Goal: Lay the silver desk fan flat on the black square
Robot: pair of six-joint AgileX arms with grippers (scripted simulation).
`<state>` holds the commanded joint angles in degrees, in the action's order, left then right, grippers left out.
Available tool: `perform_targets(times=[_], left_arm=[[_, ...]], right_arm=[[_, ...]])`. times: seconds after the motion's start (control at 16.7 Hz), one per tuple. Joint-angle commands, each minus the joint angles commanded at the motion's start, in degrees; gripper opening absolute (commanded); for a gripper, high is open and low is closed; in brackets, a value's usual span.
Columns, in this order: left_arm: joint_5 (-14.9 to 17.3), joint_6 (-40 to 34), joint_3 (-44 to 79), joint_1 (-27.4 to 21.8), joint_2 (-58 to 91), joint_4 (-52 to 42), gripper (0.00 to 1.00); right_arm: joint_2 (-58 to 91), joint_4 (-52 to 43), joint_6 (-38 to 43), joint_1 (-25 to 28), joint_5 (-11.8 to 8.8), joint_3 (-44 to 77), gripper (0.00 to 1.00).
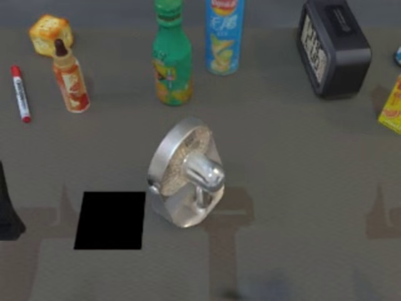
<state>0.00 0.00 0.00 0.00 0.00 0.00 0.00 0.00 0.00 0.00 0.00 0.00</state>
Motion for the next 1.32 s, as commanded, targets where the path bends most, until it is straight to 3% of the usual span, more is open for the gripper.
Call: perform_targets(times=[0.24,0.54,1.32], left_arm=[[0.16,0.21,1.47,-0.59,1.7,-1.55,1.0],[1.01,1.38,13.9,-4.95,15.19,-13.3,1.0],[2.0,3.17,79.82,-24.34,82.06,-63.41,1.0]], right_arm=[[0.0,0.0,0.0,0.0,0.0,0.0,1.0],[0.0,0.0,0.0,0.0,0.0,0.0,1.0],[0.0,0.0,0.0,0.0,0.0,0.0,1.0]])
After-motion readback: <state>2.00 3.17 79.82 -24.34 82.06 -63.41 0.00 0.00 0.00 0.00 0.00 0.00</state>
